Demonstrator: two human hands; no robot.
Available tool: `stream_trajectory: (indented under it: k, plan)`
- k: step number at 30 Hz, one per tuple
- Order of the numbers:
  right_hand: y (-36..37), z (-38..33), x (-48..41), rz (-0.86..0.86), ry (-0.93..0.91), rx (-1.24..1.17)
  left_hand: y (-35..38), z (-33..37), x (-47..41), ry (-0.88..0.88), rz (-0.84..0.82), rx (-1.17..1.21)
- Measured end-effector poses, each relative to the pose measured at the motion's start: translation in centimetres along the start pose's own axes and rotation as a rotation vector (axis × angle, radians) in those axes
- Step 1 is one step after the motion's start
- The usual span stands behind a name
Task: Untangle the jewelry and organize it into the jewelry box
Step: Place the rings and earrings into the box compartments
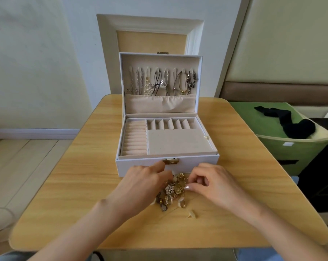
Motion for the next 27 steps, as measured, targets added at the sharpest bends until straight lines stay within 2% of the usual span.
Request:
stream_trajectory:
  k: [3, 8, 15, 17, 21, 25, 27]
  plan:
    - [-0.3, -0.6, 0.3, 0.052, -0.058, -0.031, 0.3, -0.6, 0.3, -0.021, 0.007, 0.039]
    - [1.7, -3.0, 1.2, 0.018, -0.268, 0.04, 0.1, -0.8, 0.3, -0.022, 0.033, 0.075]
    - [0.9, -2.7, 0.8, 0.159, -0.232, 0.097, -0.6, -1.1, 0.6, -0.033, 0.013, 0.213]
    - [0.2, -2.6, 0.9, 0.172, -0.232, 0.052, -1.2, -1.2, 0.6, -0.034, 0.02, 0.26]
    - [-0.6, -4.5, 2.2, 0.128, -0.346, -0.121, -2.1, -1.2, 0.5, -0.019, 0.024, 0.292]
    - [2.0, -5.8, 3.1, 0.086, -0.436, 0.129, -2.2, -2.0, 0.5, -0.083, 0.082, 0.507]
    - [2.6, -5.7, 3.1, 0.091, -0.447, 0.131, -2.0, -2.4, 0.5, -0.138, 0.107, 0.647]
Point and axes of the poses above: each hand's wrist, its own x-axis away from the middle knuckle, its own y-axis out of the palm, z = x × y, the point moved 9 cm from there along -x, towards the middle knuckle, and after that the axes turned 8 degrees about y, right-handed, at the moved point
